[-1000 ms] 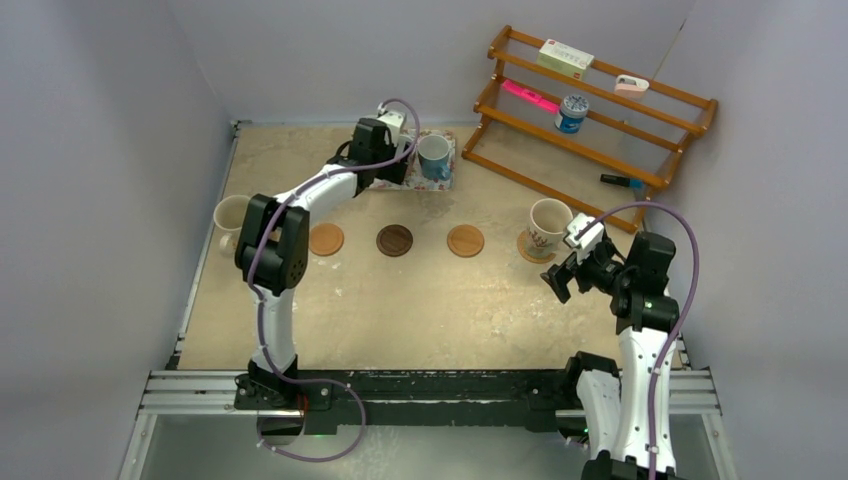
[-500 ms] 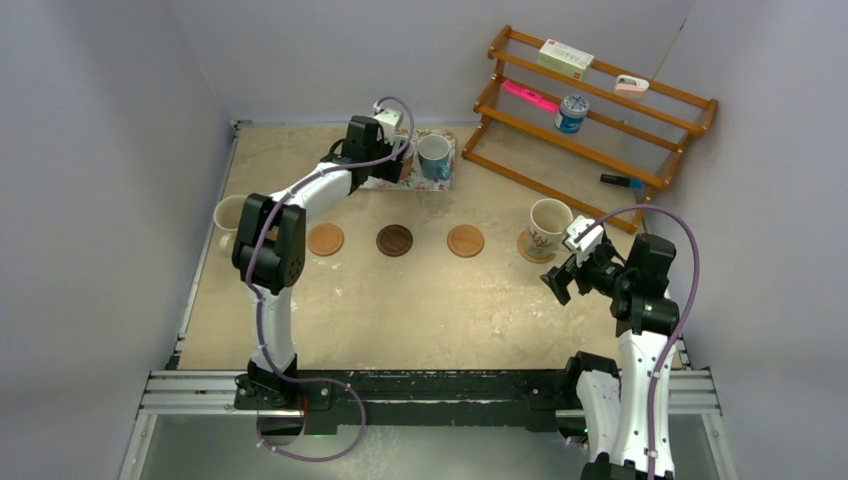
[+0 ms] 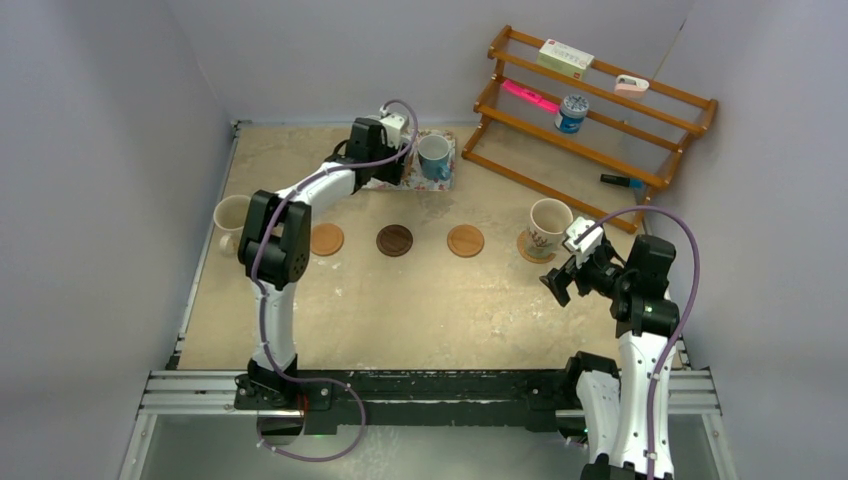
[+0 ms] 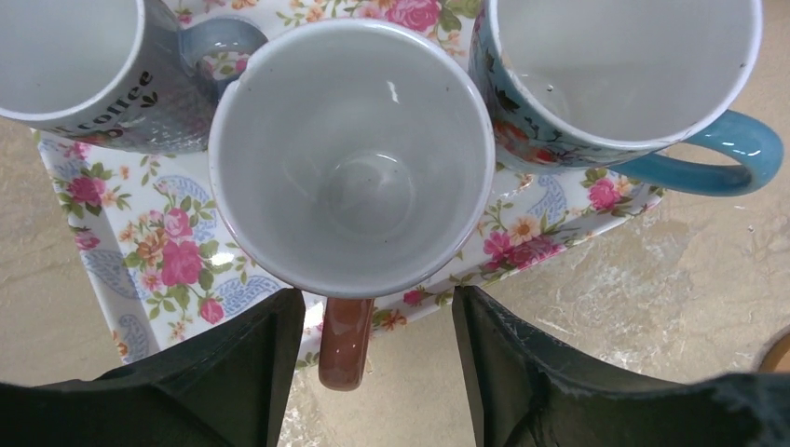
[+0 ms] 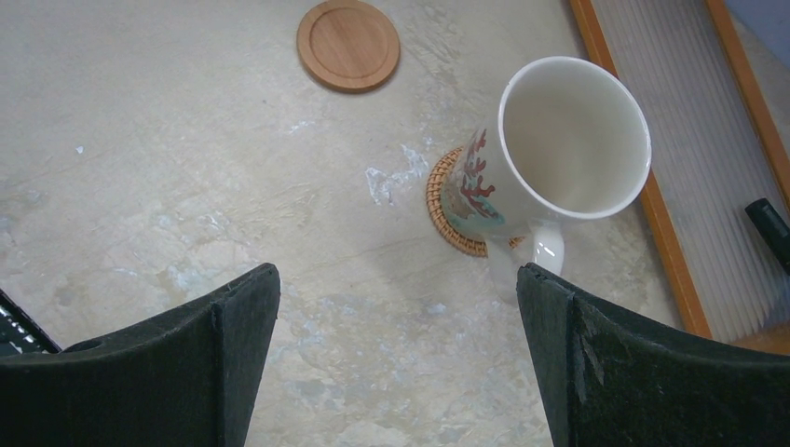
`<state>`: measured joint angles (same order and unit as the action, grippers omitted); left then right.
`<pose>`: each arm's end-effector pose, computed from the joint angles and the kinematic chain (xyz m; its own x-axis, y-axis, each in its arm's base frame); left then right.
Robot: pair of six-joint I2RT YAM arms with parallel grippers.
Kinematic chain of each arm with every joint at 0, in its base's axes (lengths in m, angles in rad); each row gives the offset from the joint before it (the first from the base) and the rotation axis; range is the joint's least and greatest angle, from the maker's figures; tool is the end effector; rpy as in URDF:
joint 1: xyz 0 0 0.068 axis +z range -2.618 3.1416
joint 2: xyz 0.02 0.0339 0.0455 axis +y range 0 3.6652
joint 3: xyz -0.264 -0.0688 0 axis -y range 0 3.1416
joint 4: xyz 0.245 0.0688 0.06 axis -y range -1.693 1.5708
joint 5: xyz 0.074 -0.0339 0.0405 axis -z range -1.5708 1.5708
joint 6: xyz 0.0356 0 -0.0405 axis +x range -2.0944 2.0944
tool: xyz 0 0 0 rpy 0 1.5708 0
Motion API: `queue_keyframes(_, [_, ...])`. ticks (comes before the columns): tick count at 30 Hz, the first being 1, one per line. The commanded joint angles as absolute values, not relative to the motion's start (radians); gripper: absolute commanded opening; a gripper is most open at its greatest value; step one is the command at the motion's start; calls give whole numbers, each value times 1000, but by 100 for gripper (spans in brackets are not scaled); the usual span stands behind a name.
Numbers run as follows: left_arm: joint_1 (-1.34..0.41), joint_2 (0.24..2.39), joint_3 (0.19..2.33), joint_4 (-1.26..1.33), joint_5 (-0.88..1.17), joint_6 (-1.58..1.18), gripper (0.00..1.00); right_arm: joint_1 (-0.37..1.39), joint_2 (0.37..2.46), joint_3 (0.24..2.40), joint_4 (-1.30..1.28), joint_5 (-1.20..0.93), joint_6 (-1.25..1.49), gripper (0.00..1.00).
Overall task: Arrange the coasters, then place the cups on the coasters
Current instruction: Pick up the cup from the tray.
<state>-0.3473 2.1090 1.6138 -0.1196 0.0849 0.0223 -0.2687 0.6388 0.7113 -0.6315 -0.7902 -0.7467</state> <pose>0.4586 -0.1692 0.2134 -0.5332 0.2166 -0.8178 0.4163 0.9087 -0.0307 0.1340 -0.0107 0.2960 -0.1077 -0.4661 -0.8781 -0.6364 0.7109 -0.2993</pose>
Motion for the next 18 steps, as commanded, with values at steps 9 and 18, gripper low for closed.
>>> queue_keyframes(9, [-344,2123,1668,-83,87,51,55,-272,633,705,-646,-830,-765,99])
queue_keyframes(18, [-344,2132,1681,-89,82,57,49,-272,635,704,-647,-832,-768,99])
